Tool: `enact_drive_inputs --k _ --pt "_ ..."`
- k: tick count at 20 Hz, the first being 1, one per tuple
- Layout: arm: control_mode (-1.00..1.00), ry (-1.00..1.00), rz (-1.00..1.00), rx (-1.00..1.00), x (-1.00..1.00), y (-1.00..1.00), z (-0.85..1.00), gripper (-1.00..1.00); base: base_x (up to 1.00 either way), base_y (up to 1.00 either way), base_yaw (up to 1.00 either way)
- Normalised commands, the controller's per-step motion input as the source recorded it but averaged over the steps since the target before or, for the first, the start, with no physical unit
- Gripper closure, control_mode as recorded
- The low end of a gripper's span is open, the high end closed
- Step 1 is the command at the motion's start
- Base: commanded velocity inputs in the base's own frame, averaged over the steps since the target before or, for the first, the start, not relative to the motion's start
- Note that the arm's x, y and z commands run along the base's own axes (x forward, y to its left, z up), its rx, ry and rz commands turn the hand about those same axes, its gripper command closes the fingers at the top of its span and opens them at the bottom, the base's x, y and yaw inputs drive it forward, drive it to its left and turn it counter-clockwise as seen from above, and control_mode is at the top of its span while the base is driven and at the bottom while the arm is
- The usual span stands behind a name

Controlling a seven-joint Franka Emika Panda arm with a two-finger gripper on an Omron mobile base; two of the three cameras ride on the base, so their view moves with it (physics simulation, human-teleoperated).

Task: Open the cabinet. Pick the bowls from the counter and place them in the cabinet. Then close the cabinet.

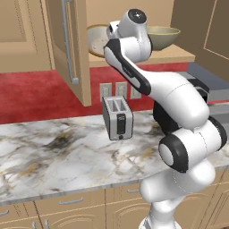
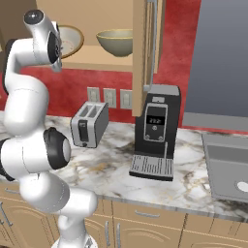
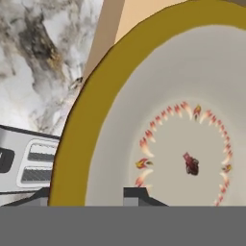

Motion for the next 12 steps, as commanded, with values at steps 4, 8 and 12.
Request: enact_drive_inputs --k 4,8,12 --pt "-1.00 -0.03 0.00 0.00 0.08 0.07 0.13 1.00 0.00 0.00 0.00" --pt "-1.00 -0.06 0.00 0.00 0.10 0.11 0.13 -1.00 0.00 0.00 0.00" --pt "-1.00 -0.08 0.00 0.00 0.22 0.08 0.22 -1.00 0.00 0.00 0.00"
